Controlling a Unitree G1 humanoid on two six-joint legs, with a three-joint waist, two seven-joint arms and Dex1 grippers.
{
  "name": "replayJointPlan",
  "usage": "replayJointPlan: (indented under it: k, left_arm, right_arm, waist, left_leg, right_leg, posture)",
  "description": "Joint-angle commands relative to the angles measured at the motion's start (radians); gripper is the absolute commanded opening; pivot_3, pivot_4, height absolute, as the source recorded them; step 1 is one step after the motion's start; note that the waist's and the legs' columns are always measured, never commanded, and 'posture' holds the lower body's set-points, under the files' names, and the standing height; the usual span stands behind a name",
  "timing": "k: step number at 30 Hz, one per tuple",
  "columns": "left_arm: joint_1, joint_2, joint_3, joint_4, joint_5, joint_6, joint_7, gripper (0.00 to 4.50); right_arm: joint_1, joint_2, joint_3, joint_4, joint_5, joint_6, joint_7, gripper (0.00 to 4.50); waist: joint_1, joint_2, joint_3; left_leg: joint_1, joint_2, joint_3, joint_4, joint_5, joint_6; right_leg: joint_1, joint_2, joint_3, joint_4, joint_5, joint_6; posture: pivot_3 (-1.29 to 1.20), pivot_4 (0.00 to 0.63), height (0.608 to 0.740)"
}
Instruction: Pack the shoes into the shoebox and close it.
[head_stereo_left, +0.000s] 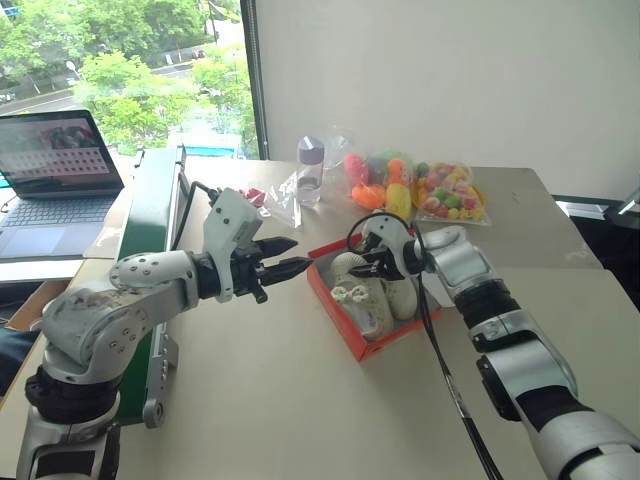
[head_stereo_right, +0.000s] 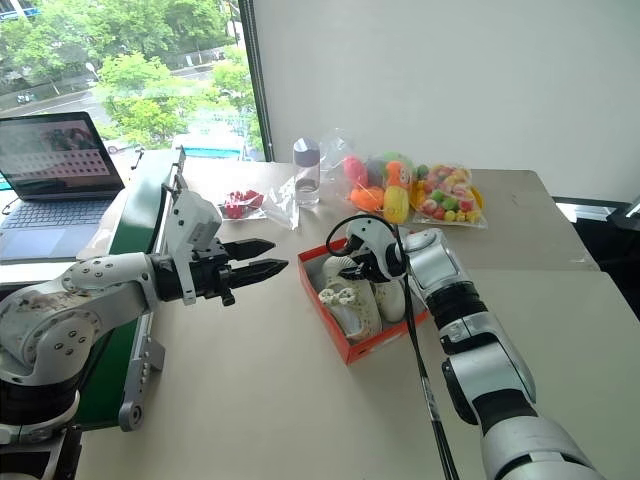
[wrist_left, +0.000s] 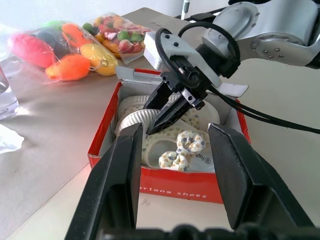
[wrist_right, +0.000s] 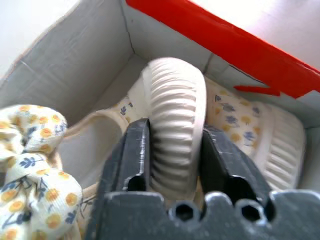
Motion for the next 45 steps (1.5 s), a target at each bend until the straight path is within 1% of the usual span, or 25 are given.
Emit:
replayJointPlan:
  k: [1,4,8,14,16,18,20,22,24,25,27,28,29,30,31,32,33,34,36,38,39,40,42,43,45]
  left_arm:
    - [-0.035,-0.006,-0.013,0.014,0.022,-0.041,-0.023,2.21]
    - [-0.045,-0.01,-0.022,0.028,0.033,-0.052,-0.033,2.21]
    - [-0.051,-0.014,-0.028,0.042,0.047,-0.06,-0.044,2.21]
    - [-0.056,-0.019,-0.036,0.061,0.068,-0.071,-0.066,2.21]
    - [-0.06,-0.021,-0.039,0.065,0.074,-0.076,-0.074,2.21]
    - [-0.066,-0.021,-0.044,0.069,0.077,-0.081,-0.086,2.21]
    - [-0.074,-0.013,-0.055,0.076,0.079,-0.086,-0.116,2.21]
    - [-0.083,0.003,-0.074,0.084,0.082,-0.093,-0.159,2.21]
    - [-0.092,0.026,-0.099,0.092,0.088,-0.103,-0.216,2.21]
    - [-0.097,0.039,-0.113,0.097,0.09,-0.11,-0.249,2.21]
    - [-0.108,0.068,-0.151,0.109,0.107,-0.134,-0.326,2.21]
    - [-0.12,0.081,-0.175,0.122,0.119,-0.15,-0.371,2.21]
    - [-0.132,0.091,-0.197,0.139,0.133,-0.167,-0.41,2.21]
    - [-0.144,0.098,-0.216,0.16,0.148,-0.182,-0.443,2.21]
    - [-0.158,0.103,-0.234,0.182,0.166,-0.201,-0.473,2.21]
    - [-0.174,0.106,-0.255,0.208,0.191,-0.224,-0.499,2.21]
    - [-0.188,0.107,-0.271,0.233,0.212,-0.244,-0.521,2.21]
    - [-0.207,0.107,-0.291,0.263,0.238,-0.269,-0.546,2.21]
    - [-0.234,0.101,-0.315,0.309,0.277,-0.307,-0.582,2.21]
    - [-0.259,0.089,-0.326,0.347,0.3,-0.33,-0.607,2.21]
    - [-0.266,0.085,-0.33,0.358,0.312,-0.341,-0.62,2.21]
    - [-0.27,0.083,-0.332,0.366,0.321,-0.349,-0.63,2.21]
    - [-0.27,0.079,-0.332,0.372,0.331,-0.354,-0.643,2.21]
    - [-0.265,0.081,-0.328,0.365,0.335,-0.352,-0.644,2.21]
    - [-0.257,0.085,-0.318,0.352,0.338,-0.343,-0.644,2.21]
  right_arm:
    - [0.011,0.012,-0.017,-0.083,0.049,0.09,-0.002,3.53]
    - [0.018,0.014,-0.001,-0.093,0.044,0.087,-0.023,4.46]
    - [-0.009,0.017,-0.04,-0.113,0.071,0.115,-0.049,4.46]
    - [-0.077,-0.021,-0.146,-0.207,0.181,0.251,-0.043,4.46]
    - [-0.099,-0.04,-0.197,-0.231,0.217,0.292,-0.062,4.46]
    - [-0.119,-0.071,-0.259,-0.269,0.257,0.348,-0.085,4.46]
    - [-0.114,-0.134,-0.32,-0.34,0.292,0.416,-0.1,4.46]
    - [-0.075,-0.212,-0.352,-0.435,0.325,0.478,-0.098,4.46]
    - [-0.025,-0.286,-0.385,-0.54,0.363,0.55,-0.093,3.95]
    - [-0.002,-0.317,-0.408,-0.592,0.389,0.593,-0.094,3.8]
    - [0.06,-0.4,-0.453,-0.713,0.449,0.682,-0.076,3.09]
    - [0.111,-0.458,-0.49,-0.782,0.479,0.727,-0.062,2.66]
    - [0.159,-0.505,-0.529,-0.839,0.505,0.764,-0.051,2.42]
    - [0.207,-0.542,-0.57,-0.887,0.533,0.792,-0.044,1.96]
    - [0.256,-0.572,-0.614,-0.926,0.559,0.816,-0.035,1.67]
    - [0.311,-0.592,-0.665,-0.96,0.582,0.842,-0.028,1.29]
    - [0.358,-0.6,-0.706,-0.984,0.598,0.863,-0.032,1.07]
    - [0.43,-0.606,-0.752,-1.015,0.603,0.882,-0.038,0.68]
    - [0.571,-0.601,-0.805,-1.07,0.606,0.885,-0.055,0.08]
    - [0.738,-0.533,-0.859,-1.11,0.607,0.865,-0.077,0.08]
    - [0.81,-0.457,-0.877,-1.103,0.606,0.824,-0.097,0.08]
    - [0.854,-0.405,-0.888,-1.097,0.607,0.791,-0.112,0.08]
    - [0.887,-0.328,-0.89,-1.066,0.605,0.728,-0.15,0.08]
    - [0.879,-0.266,-0.886,-1.003,0.598,0.664,-0.175,0.08]
    - [0.873,-0.201,-0.859,-0.907,0.574,0.586,-0.221,0.08]
  waist:
    - [-0.004,0.001,0.001]
    - [-0.004,0.001,0.002]
    - [-0.004,0.001,0.002]
    - [-0.004,0.002,0.005]
    - [-0.003,0.002,0.005]
    - [-0.002,0.002,0.005]
    - [0.001,0.002,0.006]
    - [0.01,0.003,0.006]
    - [0.017,0.003,0.006]
    - [0.019,0.003,0.006]
    - [0.021,0.003,0.006]
    - [0.021,0.003,0.006]
    - [0.023,0.004,0.007]
    - [0.024,0.004,0.007]
    - [0.024,0.004,0.007]
    - [0.025,0.004,0.007]
    - [0.026,0.004,0.007]
    - [0.024,0.004,0.007]
    - [0.025,0.004,0.007]
    - [0.025,0.004,0.007]
    - [0.026,0.004,0.007]
    - [0.027,0.003,0.007]
    - [0.022,0.004,0.007]
    - [0.018,0.008,0.009]
    - [0.011,0.008,0.009]
  left_leg:
    - [-0.003,-0.001,0.0,0.0,0.003,0.004]
    - [-0.004,-0.001,0.0,0.0,0.002,0.004]
    - [-0.003,-0.002,0.0,0.0,0.002,0.005]
    - [-0.004,-0.002,0.0,0.001,0.002,0.005]
    - [-0.004,-0.001,0.0,0.001,0.002,0.005]
    - [-0.004,-0.001,0.0,0.001,0.002,0.005]
    - [-0.005,-0.001,0.0,0.001,0.002,0.006]
    - [-0.006,-0.002,0.0,0.001,0.001,0.007]
    - [-0.007,-0.002,0.0,0.001,0.0,0.008]
    - [-0.007,-0.002,0.0,0.001,0.0,0.009]
    - [-0.007,-0.002,0.0,0.001,-0.001,0.01]
    - [-0.008,-0.002,0.0,0.001,-0.001,0.01]
    - [-0.008,-0.002,0.0,0.001,-0.001,0.01]
    - [-0.008,-0.002,0.0,0.001,-0.002,0.01]
    - [-0.008,-0.002,0.0,0.001,-0.002,0.011]
    - [-0.008,-0.002,0.0,0.001,-0.002,0.011]
    - [-0.008,-0.002,0.0,0.001,-0.002,0.011]
    - [-0.008,-0.002,-0.001,0.001,-0.002,0.011]
    - [-0.007,-0.002,-0.001,0.001,-0.002,0.011]
    - [-0.006,-0.002,-0.001,0.002,-0.002,0.011]
    - [-0.007,-0.002,-0.001,0.002,-0.002,0.011]
    - [-0.007,-0.002,-0.001,0.003,-0.002,0.012]
    - [-0.007,-0.002,-0.002,0.003,-0.003,0.012]
    - [-0.008,-0.002,-0.001,0.003,-0.003,0.012]
    - [-0.007,-0.003,0.001,0.005,-0.003,0.013]
  right_leg:
    - [-0.005,0.0,0.001,0.003,0.001,-0.002]
    - [-0.005,0.001,0.001,0.005,-0.001,-0.003]
    - [-0.005,0.0,0.001,0.004,-0.005,0.004]
    - [-0.005,-0.001,0.001,0.005,-0.005,0.004]
    - [-0.005,0.0,0.001,0.005,-0.005,0.004]
    - [-0.005,0.0,0.0,0.005,-0.006,0.004]
    - [-0.005,-0.001,0.0,0.004,-0.006,0.004]
    - [-0.005,-0.002,-0.001,0.003,-0.006,0.004]
    - [-0.005,-0.002,-0.001,0.001,-0.006,0.004]
    - [-0.005,-0.002,-0.001,0.0,-0.006,0.005]
    - [-0.005,-0.002,-0.001,-0.001,-0.006,0.005]
    - [-0.005,-0.002,-0.001,-0.002,-0.007,0.005]
    - [-0.005,-0.002,-0.001,-0.002,-0.007,0.006]
    - [-0.005,-0.002,-0.001,-0.003,-0.007,0.006]
    - [-0.005,-0.002,-0.001,-0.003,-0.008,0.007]
    - [-0.005,-0.002,-0.001,-0.003,-0.008,0.007]
    - [-0.005,-0.002,-0.002,-0.004,-0.008,0.007]
    - [-0.003,-0.002,-0.002,-0.005,-0.008,0.007]
    - [-0.002,-0.001,-0.001,-0.006,-0.008,0.007]
    - [-0.001,-0.001,-0.001,-0.007,-0.008,0.007]
    - [-0.001,-0.001,0.0,-0.007,-0.008,0.007]
    - [-0.001,-0.001,0.0,-0.007,-0.007,0.007]
    - [-0.001,-0.001,0.0,-0.007,-0.006,0.009]
    - [-0.002,-0.001,0.001,-0.007,-0.006,0.01]
    - [-0.003,-0.001,0.005,-0.007,-0.004,0.012]
  posture:
    - [0.0,0.15,0.74]
    - [0.0,0.15,0.74]
    - [0.0,0.15,0.74]
    - [0.0,0.15,0.74]
    - [0.0,0.15,0.74]
    - [0.0,0.15,0.74]
    - [0.0,0.15,0.74]
    - [0.0,0.15,0.74]
    - [0.0,0.15,0.74]
    - [0.0,0.15,0.74]
    - [0.0,0.15,0.74]
    - [0.0,0.15,0.74]
    - [0.0,0.15,0.74]
    - [0.0,0.15,0.74]
    - [0.0,0.15,0.74]
    - [0.0,0.15,0.74]
    - [0.0,0.15,0.74]
    - [0.0,0.15,0.74]
    - [0.0,0.15,0.74]
    - [0.0,0.15,0.74]
    - [0.0,0.15,0.74]
    - [0.0,0.15,0.74]
    - [0.0,0.15,0.74]
    - [0.0,0.15,0.74]
    - [0.0,0.15,0.74]
